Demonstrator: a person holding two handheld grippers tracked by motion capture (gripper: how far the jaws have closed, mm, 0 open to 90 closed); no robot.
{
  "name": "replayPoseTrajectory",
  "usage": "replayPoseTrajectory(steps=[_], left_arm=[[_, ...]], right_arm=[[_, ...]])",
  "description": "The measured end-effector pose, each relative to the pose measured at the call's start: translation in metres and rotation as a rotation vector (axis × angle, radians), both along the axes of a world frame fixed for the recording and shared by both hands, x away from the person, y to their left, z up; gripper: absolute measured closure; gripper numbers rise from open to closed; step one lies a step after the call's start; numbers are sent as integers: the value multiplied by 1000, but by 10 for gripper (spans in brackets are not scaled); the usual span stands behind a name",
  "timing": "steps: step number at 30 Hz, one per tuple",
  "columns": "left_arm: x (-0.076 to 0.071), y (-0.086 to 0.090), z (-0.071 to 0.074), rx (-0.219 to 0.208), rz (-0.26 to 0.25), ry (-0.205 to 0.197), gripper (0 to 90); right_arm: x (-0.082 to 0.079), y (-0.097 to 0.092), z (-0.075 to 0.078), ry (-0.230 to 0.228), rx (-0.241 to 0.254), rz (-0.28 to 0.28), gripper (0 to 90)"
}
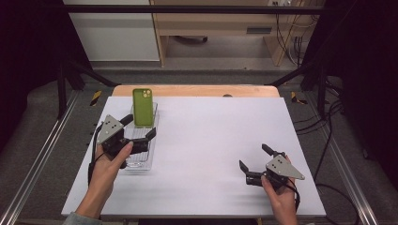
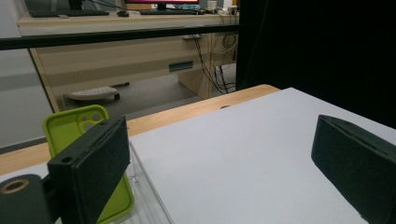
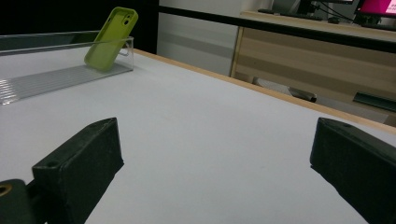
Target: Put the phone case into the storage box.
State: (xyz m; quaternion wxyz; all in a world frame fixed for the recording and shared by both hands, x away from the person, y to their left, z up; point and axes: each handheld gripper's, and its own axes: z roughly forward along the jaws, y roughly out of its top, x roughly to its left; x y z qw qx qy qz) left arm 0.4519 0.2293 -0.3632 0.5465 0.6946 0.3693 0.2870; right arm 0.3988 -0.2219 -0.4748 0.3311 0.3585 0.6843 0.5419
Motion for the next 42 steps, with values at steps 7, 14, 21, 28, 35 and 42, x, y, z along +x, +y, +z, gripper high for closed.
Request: replayPoseTrajectory(steps=[7,14,21,28,35,42], left_arm=[[-4,8,1,-5,9,-13,38],[-8,16,1,2,7,-24,37],[-14,24,-2,5,6,-33,36],[-21,35,-4,-23,30,-88,37],[-26,46,-10,-32,47,-101,36],[-34,52,-20,-24,53,-106,36]], right_arm=[[0,0,0,0,-2,0,26],[0,0,0,1,1,1,26],[0,0,0,3,0,4,26],[0,0,0,2,0,2,25],[0,0,0,3,-1,3,26],[0,-2,0,-7,-2,8,26]])
